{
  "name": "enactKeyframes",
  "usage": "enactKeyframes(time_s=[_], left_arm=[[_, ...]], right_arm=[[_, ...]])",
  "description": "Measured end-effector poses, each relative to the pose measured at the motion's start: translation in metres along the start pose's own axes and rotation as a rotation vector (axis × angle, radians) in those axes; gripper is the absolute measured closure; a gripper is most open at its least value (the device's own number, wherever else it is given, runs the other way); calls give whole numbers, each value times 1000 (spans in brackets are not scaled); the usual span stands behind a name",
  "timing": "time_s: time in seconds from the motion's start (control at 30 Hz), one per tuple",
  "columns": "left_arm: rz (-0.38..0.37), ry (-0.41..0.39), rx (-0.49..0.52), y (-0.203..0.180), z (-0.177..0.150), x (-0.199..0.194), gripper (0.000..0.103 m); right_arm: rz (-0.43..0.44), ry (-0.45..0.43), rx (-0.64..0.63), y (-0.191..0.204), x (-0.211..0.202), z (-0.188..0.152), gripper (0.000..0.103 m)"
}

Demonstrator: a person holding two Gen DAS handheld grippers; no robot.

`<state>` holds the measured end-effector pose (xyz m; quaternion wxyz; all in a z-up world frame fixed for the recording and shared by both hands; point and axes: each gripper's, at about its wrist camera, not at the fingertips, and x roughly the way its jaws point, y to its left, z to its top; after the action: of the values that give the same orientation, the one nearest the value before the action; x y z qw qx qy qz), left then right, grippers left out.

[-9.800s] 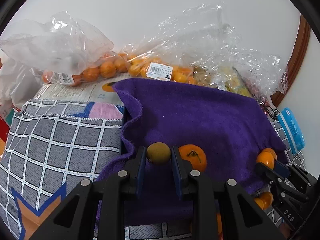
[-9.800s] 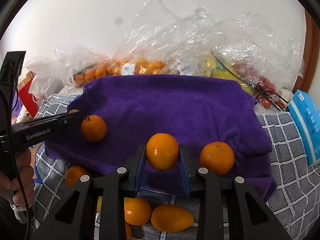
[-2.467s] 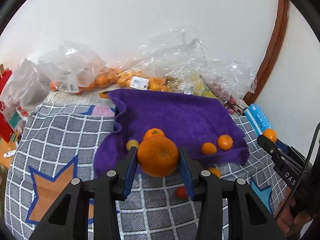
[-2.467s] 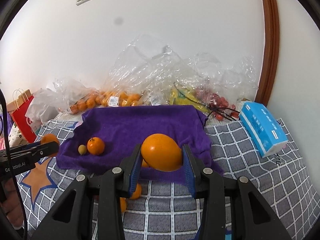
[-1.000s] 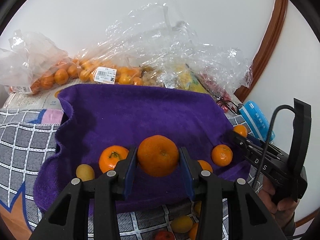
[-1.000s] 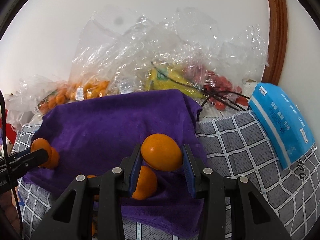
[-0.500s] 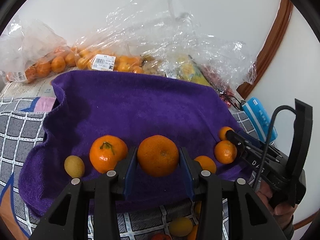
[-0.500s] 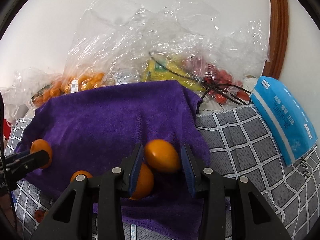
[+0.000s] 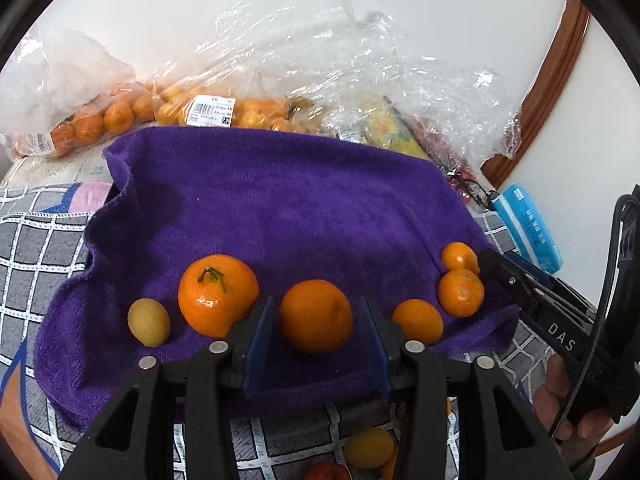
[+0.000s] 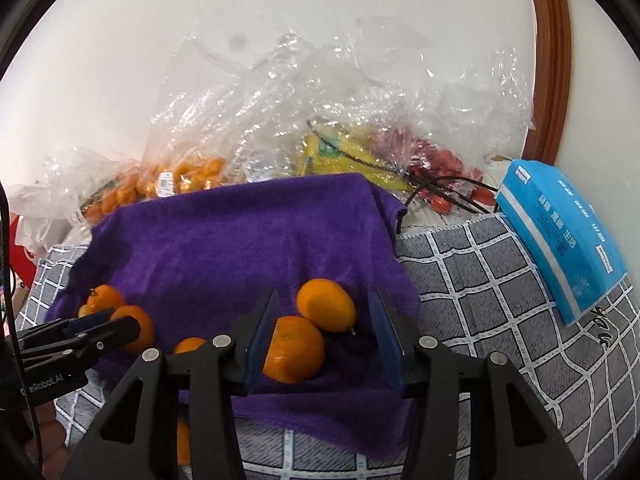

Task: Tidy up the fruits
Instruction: 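Open the right gripper to set the oval orange on the towel, then lift both open grippers back from the towel toward the remaining fruits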

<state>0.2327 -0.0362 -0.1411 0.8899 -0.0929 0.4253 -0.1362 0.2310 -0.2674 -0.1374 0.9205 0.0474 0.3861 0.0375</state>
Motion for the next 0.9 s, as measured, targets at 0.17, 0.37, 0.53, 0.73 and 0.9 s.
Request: enactKeyframes(time_s=[0.17, 0.37, 0.53, 0.73, 0.9], left_arm=[[27, -35, 12, -3, 3, -16, 55], [37, -62, 0, -5, 2, -43, 54], [65, -85, 12, -6, -11, -72, 54], [138, -127, 43, -3, -37, -106, 54], [112, -117, 16, 5, -55, -126, 54]], right_arm=[[8, -49, -18, 8, -21, 5, 55], [-22, -55, -46, 18, -52, 1, 49], [-51, -51, -111, 35, -83, -13, 45], [-56, -11, -70, 40, -110, -37, 29], [-58, 52, -70, 42, -121, -61, 31]])
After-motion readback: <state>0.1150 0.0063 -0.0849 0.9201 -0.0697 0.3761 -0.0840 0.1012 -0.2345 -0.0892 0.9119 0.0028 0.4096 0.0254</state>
